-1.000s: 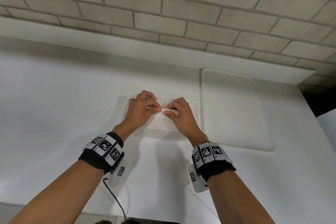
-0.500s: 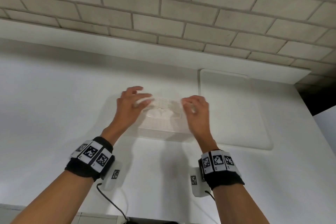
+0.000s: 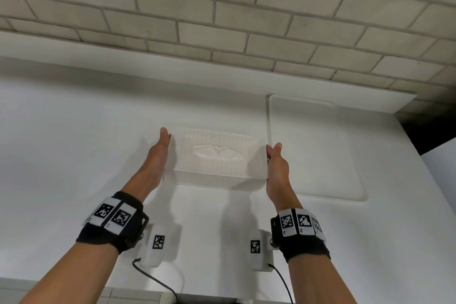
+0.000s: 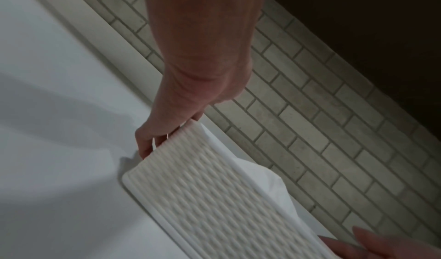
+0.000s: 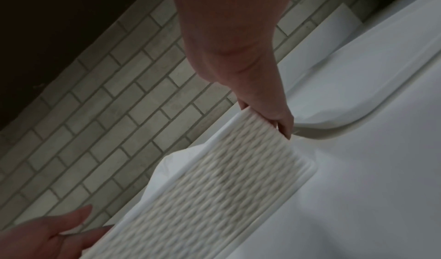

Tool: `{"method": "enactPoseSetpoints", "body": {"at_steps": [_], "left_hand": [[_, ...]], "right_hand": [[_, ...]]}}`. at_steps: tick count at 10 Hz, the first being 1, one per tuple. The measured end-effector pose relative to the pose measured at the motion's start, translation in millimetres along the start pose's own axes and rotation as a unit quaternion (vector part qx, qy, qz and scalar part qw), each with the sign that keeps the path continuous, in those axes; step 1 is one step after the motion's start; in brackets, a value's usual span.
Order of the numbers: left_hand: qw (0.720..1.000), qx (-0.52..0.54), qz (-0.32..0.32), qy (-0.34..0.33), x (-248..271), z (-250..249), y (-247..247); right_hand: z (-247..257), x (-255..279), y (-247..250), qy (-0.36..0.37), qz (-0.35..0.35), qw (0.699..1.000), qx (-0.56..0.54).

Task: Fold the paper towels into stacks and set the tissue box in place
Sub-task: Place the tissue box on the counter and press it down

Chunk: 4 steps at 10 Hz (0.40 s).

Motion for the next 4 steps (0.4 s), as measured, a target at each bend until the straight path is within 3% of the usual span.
{"method": "enactPoseSetpoints", "body": {"at_steps": [3, 4], "left_hand": [[1.000, 0.003, 0.003, -0.018, 5.0, -5.9, -1.7], [0.999, 0.014, -0.029, -0.017, 0.7, -1.4, 8.3]], "right_hand": [[6.6, 3.4, -2.4, 0.014, 0.009, 1.000, 0.018], [2.1, -1.6, 5.6, 0.025, -0.005, 0.999, 0.020]]}}
Point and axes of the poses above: each hand's wrist, its own x-axis away from the middle knuckle, its own y-axis out of the back of the hand, z = x × y, the point moved 5 cm from there along -x, towards the middle knuckle, and after that the axes turned 14 degrees about -x, right-handed, at the moved point
